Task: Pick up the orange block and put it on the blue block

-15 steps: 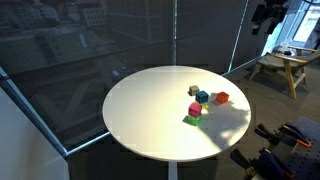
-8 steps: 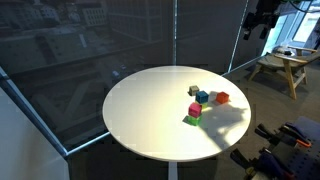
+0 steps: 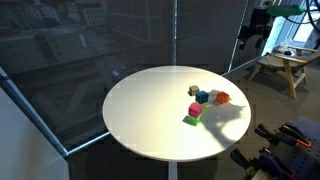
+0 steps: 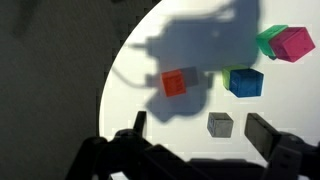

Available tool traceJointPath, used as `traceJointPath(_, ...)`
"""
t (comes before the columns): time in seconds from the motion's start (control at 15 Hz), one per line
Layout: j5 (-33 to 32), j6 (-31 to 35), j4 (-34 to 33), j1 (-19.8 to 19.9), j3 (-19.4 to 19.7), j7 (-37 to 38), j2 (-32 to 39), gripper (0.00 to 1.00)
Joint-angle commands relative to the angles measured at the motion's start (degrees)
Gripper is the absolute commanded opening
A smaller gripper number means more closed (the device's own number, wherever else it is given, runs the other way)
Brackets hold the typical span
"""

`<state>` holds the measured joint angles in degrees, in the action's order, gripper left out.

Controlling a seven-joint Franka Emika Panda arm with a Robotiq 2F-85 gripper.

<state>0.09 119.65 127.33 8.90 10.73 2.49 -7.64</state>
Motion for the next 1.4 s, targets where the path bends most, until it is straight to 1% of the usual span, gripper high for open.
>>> traceJointPath(0.0, 0.05, 2.49, -0.42, 0.78, 0.01, 0.25, 2.8, 1.0)
traceJointPath(0.33, 0.21, 6.88, -0.31, 1.01, 0.21, 0.4, 6.51, 1.0)
traceJointPath(0.47, 0.54, 7.69, -0.36, 1.05, 0.21, 0.22, 7.86, 1.0)
traceJointPath(0.73, 0.8, 7.64, -0.4, 1.06, 0.18, -0.21, 9.31, 1.0)
traceJointPath(1.33, 0.1, 7.25, -0.08, 0.87, -0.02, -0.01, 9.4, 1.0)
